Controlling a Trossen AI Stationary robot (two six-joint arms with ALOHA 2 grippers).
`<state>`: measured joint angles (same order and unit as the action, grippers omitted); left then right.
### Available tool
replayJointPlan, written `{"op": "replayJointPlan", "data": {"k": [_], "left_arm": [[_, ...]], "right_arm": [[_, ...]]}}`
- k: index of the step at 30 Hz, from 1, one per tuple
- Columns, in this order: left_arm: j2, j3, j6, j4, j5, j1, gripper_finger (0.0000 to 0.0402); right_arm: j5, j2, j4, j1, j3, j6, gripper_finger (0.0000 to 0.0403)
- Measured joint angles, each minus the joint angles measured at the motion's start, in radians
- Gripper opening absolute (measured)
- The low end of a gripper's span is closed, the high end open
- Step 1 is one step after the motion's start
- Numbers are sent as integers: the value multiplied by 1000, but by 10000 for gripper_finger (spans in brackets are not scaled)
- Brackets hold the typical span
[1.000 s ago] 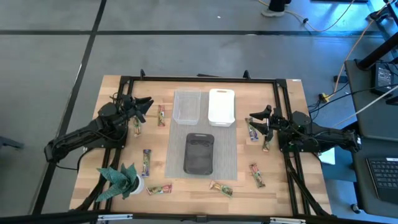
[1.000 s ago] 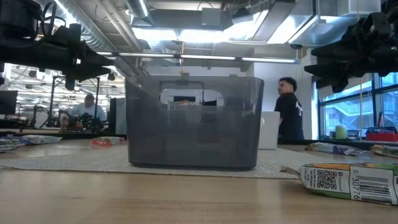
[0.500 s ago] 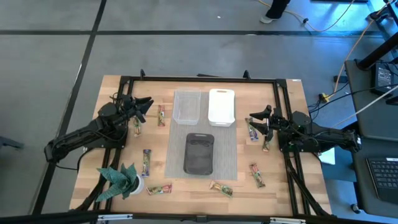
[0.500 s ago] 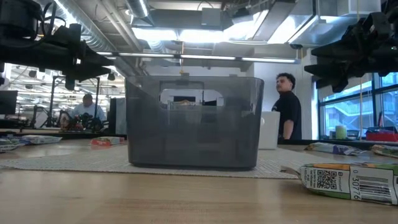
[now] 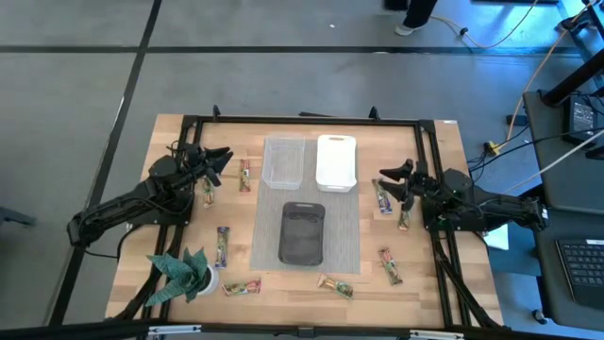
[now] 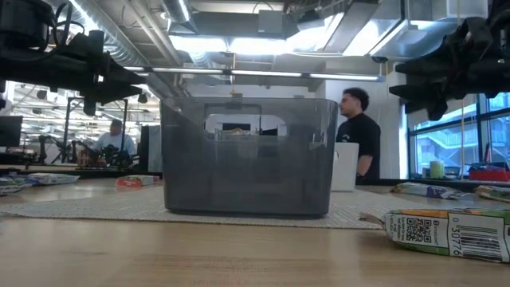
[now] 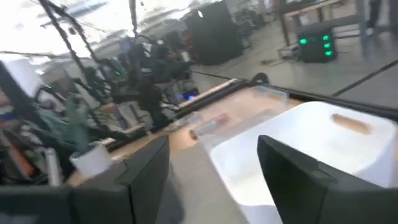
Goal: Pick and place Granola Bars by type
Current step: Put the right blue granola bar into the white bin
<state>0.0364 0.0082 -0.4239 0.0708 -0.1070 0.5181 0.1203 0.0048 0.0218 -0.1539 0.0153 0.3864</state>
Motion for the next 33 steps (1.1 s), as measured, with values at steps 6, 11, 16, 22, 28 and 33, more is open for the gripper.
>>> {"op": "replayJointPlan", "data": {"k": [6,11,16,22,28,33], "left_arm": [[0,0,0,0,0,0,135],[0,0,0,0,0,0,135],[0,0,0,0,0,0,135],[0,0,0,0,0,0,135],[0,0,0,0,-8,0,135],[0,0,0,1,-8,0,135]], "right_arm": [[146,70,-168,0,128,32,246],[213,244,-364,0,310,81,246],[257,499,-561,0,501,230,246],[161,802,-758,0,630,462,246],[61,1018,-787,0,651,606,246],[61,1142,-804,0,651,616,246]]}}
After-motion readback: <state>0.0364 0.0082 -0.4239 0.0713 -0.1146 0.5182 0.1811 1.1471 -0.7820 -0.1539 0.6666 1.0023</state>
